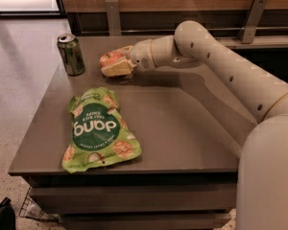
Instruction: Move apple near green can
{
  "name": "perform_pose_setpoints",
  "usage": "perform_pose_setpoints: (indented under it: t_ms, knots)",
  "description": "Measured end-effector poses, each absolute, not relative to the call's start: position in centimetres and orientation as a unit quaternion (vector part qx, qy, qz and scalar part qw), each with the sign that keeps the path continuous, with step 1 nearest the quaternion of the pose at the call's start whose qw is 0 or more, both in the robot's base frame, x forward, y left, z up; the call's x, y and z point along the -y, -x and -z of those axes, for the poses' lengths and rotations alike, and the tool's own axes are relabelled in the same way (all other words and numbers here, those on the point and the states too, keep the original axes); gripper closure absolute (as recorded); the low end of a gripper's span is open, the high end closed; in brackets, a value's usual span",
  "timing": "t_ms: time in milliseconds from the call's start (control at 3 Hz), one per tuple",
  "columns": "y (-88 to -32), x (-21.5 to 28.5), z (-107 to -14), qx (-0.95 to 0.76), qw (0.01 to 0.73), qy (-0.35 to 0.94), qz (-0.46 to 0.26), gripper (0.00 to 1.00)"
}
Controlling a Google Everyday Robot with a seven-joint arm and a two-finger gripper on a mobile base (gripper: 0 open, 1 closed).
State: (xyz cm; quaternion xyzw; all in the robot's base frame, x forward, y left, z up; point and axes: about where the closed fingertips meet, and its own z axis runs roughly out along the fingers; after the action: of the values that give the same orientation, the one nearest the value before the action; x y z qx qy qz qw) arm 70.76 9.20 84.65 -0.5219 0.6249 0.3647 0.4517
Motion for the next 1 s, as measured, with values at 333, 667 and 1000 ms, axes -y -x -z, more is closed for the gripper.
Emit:
perform_pose_setpoints:
  t_ms: [333,667,1000]
  knots:
    - [-70.68,-9.53,-84.66,-0.625,0.45,0.524,-0.365,0.52]
    - [-70.57,-9.94,-84.54,-0.623,0.448,0.525,-0.367,0.21]
    - [-70.48,-10.28,-84.46,-0.622,0.447,0.526,-0.369,0.0]
